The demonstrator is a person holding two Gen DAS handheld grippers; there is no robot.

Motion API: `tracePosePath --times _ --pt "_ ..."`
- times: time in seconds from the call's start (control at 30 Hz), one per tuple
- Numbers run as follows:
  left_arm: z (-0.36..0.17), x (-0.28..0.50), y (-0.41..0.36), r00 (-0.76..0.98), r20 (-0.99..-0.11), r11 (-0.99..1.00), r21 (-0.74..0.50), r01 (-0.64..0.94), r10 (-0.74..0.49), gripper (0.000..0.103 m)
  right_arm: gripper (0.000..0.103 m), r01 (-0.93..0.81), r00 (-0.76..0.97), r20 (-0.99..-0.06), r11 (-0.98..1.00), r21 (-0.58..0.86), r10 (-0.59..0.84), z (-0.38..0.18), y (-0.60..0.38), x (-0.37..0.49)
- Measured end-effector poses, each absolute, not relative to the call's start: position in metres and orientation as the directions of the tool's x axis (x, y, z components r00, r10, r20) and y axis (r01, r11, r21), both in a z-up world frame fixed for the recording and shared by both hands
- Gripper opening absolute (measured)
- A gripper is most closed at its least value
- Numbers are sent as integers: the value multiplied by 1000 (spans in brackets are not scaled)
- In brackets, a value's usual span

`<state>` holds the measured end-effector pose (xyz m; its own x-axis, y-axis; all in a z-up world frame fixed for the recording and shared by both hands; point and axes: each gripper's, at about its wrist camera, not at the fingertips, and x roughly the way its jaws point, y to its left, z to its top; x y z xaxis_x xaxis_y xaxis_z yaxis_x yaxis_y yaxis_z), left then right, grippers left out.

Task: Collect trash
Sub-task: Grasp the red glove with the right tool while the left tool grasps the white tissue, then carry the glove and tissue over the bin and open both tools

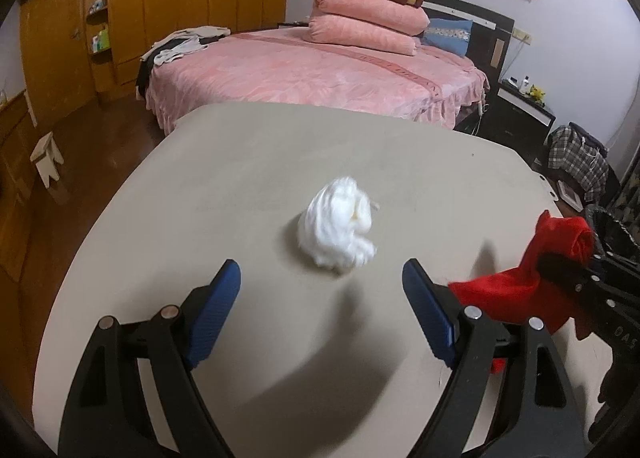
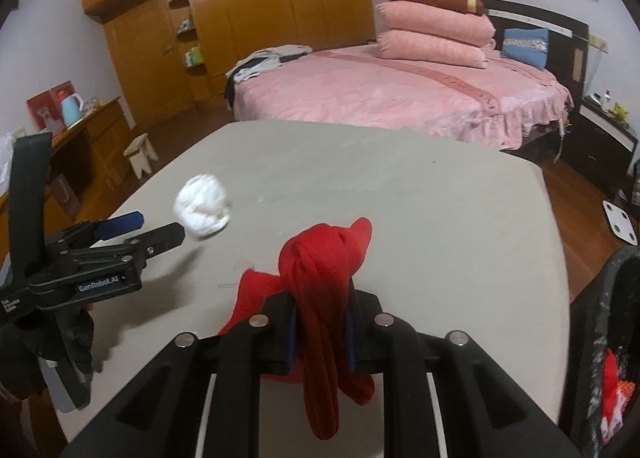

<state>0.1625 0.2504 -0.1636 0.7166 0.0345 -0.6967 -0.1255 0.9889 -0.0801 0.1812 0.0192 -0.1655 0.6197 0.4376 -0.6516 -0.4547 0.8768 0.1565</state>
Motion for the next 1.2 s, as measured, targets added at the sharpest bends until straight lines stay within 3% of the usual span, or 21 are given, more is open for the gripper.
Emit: tracePosePath --times 0.27,0.3,0.37,0.47,1.2 --pt "-172 200 251 699 -715 987 -98 -128 20 78 18 -437 628 -651 885 159 427 -164 9 204" --pt "-174 205 250 693 -721 988 -98 -122 14 69 18 -438 626 -652 885 160 428 -164 9 205" --pt "-180 212 248 670 -742 988 -112 -104 -14 39 18 -442 623 -653 883 160 430 -164 10 206" --pt "-183 212 251 671 -741 986 -129 -106 -25 30 18 -454 624 -651 879 149 432 -164 11 205" --pt "-120 152 196 769 -638 991 -116 -66 -23 29 18 -468 644 -613 870 156 457 -143 3 181"
